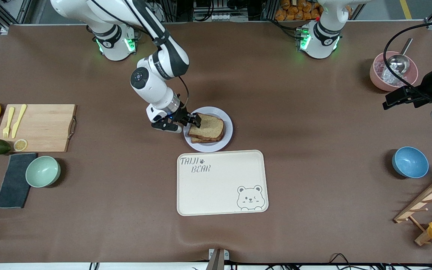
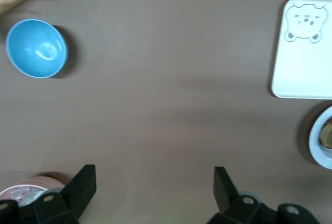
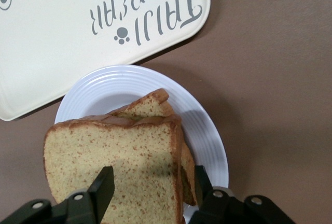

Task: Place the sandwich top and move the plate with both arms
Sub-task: 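Lower the bread onto the egg and open the right gripper, then withdraw the right gripper while the left gripper reaches toward the plate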

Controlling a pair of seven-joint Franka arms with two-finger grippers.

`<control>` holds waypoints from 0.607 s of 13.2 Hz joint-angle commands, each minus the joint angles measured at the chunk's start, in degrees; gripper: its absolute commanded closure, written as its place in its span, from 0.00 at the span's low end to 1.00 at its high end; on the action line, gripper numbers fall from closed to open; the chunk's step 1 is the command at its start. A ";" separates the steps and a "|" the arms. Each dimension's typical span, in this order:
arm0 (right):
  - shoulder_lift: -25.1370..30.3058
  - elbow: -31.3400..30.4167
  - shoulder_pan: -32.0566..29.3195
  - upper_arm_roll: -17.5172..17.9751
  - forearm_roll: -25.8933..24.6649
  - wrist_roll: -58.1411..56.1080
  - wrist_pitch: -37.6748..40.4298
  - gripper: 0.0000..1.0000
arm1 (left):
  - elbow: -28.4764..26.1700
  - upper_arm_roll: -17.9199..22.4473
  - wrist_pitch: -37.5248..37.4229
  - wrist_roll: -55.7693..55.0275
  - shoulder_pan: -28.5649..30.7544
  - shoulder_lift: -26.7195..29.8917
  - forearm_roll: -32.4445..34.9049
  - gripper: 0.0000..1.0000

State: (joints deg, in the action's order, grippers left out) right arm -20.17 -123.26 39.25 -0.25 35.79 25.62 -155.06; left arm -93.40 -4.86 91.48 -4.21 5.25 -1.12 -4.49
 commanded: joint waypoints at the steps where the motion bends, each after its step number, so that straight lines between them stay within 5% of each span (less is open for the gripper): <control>1: 3.99 2.05 -3.90 -0.10 0.68 0.22 9.74 0.00 | 0.50 -0.15 0.36 0.96 0.55 -0.99 -2.36 0.00; 8: 11.11 5.74 -13.66 -4.49 -9.67 -0.40 26.20 0.00 | -0.03 -0.15 1.68 8.16 3.37 -7.93 -14.05 0.00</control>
State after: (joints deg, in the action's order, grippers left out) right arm -11.46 -117.89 28.12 -4.05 29.19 25.34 -131.87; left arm -93.67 -4.79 92.60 2.10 7.99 -7.10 -16.16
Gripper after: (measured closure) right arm 0.000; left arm 0.000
